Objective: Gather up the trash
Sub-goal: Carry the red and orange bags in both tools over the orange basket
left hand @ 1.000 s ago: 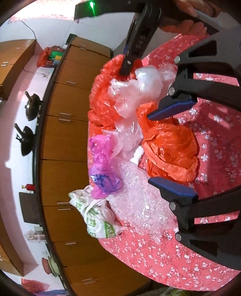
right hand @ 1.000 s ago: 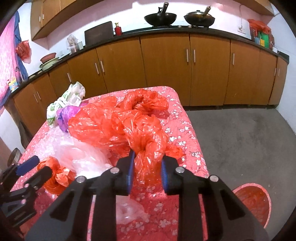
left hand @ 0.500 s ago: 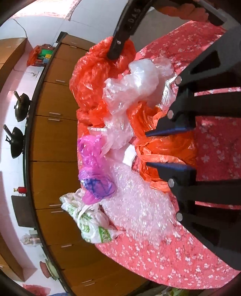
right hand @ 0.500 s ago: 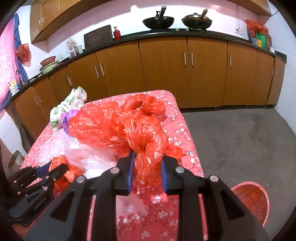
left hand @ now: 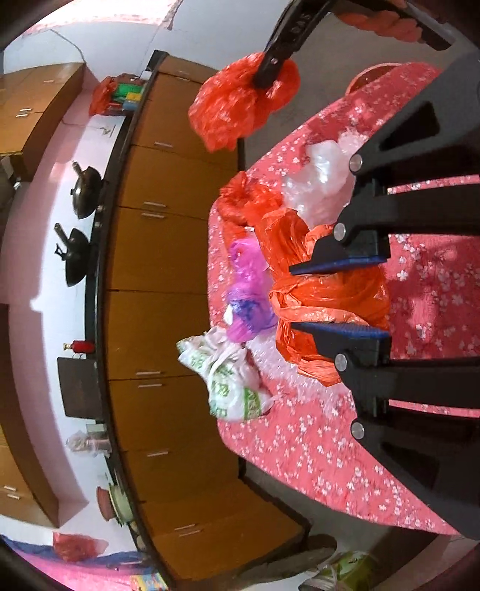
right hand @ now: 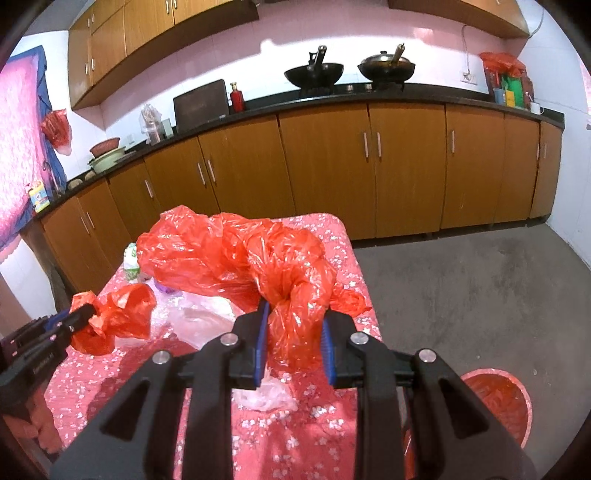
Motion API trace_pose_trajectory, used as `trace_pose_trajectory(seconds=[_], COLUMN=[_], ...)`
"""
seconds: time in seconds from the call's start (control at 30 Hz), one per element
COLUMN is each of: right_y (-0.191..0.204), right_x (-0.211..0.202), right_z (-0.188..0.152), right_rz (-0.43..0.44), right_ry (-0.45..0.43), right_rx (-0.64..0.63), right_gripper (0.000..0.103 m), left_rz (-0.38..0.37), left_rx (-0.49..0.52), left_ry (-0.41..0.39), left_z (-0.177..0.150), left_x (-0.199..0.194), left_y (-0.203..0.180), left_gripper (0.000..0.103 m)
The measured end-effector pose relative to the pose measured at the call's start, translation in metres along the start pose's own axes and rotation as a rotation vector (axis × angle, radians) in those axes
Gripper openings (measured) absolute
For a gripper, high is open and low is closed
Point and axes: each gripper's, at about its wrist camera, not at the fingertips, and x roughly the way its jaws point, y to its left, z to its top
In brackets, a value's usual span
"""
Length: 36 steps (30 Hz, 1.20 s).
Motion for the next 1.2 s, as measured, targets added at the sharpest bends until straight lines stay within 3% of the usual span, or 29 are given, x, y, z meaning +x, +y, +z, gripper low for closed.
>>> trace_pose_trajectory(seconds=[0.3, 0.53, 0.8, 1.0, 1.2], right_y=[-0.060, -0.122, -0.194, -0.239, -0.268], right_x=[-0.044, -0.079, -0.123, -0.138, -0.136], right_z=[-0.003, -0.020, -0.059, -0.088, -0.109], right_rz=[-0.098, -0.240, -0.437, -0.501, -0.534], right_ry=[-0.047, -0.075, -0.056, -0.021, 0.007], right_rx=[0.068, 0.106, 0.122, 0.185, 0.253], right_gripper=[0.024, 0.024, 0.024, 0.024, 0.024], left_rz=[-0.103, -0.245, -0.398, -0.442, -0.437], left_rx=[0.019, 0.044, 0.107, 0.140, 0.165], left_ry=[-0.038, -0.019, 0.051, 0.116, 0.165], left_z=[0.017, 0.015, -0.009, -0.029, -0.045], left_x=[-0.022, -0.023, -0.013, 0.000, 0.013], left_y=[-0.050, -0.131, -0.237, -0.288, -0.306], left_gripper=[0.024, 0.024, 0.024, 0.024, 0.024])
